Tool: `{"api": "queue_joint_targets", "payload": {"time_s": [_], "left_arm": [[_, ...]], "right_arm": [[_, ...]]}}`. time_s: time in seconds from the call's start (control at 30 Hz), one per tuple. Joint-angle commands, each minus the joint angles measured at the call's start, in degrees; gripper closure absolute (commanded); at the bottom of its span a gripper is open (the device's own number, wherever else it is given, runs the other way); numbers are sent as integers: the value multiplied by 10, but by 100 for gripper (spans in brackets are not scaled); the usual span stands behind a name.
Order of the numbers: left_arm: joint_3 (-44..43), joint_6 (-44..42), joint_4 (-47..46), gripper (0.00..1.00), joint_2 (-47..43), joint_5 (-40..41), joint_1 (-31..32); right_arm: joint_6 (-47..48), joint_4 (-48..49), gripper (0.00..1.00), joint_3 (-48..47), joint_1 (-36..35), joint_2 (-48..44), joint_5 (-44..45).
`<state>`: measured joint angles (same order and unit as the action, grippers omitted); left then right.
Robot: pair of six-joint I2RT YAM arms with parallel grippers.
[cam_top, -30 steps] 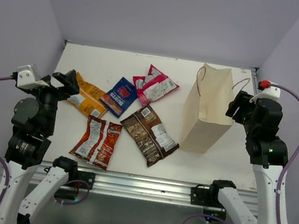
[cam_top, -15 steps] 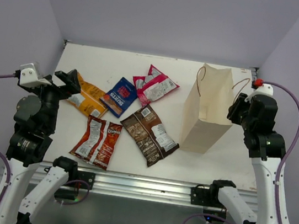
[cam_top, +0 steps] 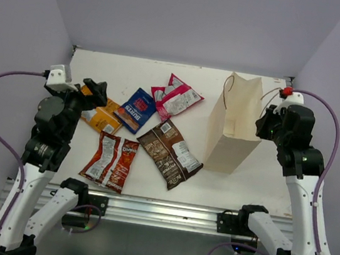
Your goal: Place the snacks into the paper bag
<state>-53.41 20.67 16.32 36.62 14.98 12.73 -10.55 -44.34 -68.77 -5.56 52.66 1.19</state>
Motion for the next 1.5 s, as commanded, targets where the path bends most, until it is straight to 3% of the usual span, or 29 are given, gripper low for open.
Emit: {"api": "queue_joint_targets", "payload": {"time_s": [0.0,0.27,0.6,0.87,1.1,1.23,1.47], "left_arm": [[22,19,-45,3,49,-91,-3],[61,25,-103,5,100,-127,12],[75,22,-115,5,108,-126,27],[82,17,-120,4,110,-123,34],[89,15,-124,4,115,-126,34],[118,28,-187,5,136,-136,48],[123,44,-281,6,288,-13,152]], "right_arm": [[17,7,100,-20,0,6,-55],[33,14,100,-29,-22,29,-93],[51,11,100,-47,-92,53,-17],[77,-17,100,-83,-102,60,122],[73,-14,100,-71,-103,68,115],[72,-12,100,-60,-104,63,106],[72,-9,100,-53,-105,60,106]]}}
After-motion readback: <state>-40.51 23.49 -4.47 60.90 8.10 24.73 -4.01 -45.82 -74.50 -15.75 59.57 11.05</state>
